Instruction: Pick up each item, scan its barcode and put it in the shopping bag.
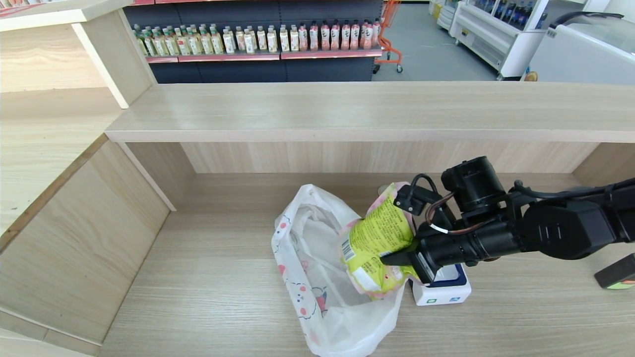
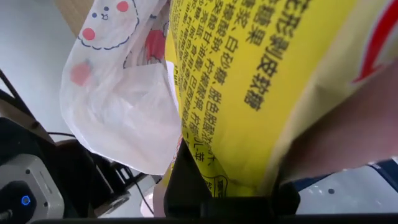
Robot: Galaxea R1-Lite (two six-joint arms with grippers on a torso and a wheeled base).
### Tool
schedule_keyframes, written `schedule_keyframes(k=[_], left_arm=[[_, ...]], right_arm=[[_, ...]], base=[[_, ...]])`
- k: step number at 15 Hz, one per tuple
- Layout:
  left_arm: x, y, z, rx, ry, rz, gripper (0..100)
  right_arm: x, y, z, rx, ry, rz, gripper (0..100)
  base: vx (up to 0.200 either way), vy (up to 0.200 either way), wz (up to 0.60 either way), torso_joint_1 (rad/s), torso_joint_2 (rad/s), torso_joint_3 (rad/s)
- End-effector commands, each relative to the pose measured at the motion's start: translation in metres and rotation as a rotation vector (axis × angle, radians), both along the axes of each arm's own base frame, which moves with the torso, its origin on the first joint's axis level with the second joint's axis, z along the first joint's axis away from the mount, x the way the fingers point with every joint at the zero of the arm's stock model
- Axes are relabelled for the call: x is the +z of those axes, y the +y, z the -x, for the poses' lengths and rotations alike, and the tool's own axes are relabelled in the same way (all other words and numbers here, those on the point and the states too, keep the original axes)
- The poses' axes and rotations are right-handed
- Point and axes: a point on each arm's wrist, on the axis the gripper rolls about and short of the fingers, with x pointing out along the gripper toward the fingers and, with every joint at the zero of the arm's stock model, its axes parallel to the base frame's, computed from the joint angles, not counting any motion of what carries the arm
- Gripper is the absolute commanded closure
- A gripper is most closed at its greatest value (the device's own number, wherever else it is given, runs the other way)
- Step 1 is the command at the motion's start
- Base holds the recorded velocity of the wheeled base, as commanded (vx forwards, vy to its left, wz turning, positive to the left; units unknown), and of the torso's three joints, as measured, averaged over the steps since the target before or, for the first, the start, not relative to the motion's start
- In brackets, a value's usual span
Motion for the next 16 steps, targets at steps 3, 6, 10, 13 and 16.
schedule_keyframes(k=[3, 6, 10, 13, 16], left_arm=[[0.0, 0.0, 0.0, 0.0, 0.0, 0.0, 0], [0.0, 0.0, 0.0, 0.0, 0.0, 0.0, 0], [0.0, 0.0, 0.0, 0.0, 0.0, 0.0, 0], [0.0, 0.0, 0.0, 0.0, 0.0, 0.0, 0], [0.0, 0.0, 0.0, 0.0, 0.0, 0.0, 0]], right_arm=[[0.001, -0.005, 0.001, 0.03, -0.04, 0.025, 100], [0.003, -0.01, 0.001, 0.052, -0.055, 0.052, 0], [0.012, -0.004, 0.0, 0.08, -0.102, 0.009, 0], [0.036, -0.006, 0.002, 0.078, -0.201, -0.054, 0], [0.078, -0.023, 0.029, 0.011, -0.256, -0.153, 0]], base=[[0.0, 0.0, 0.0, 0.0, 0.0, 0.0], [0.0, 0.0, 0.0, 0.0, 0.0, 0.0], [0.0, 0.0, 0.0, 0.0, 0.0, 0.0], [0.0, 0.0, 0.0, 0.0, 0.0, 0.0], [0.0, 0.0, 0.0, 0.0, 0.0, 0.0]])
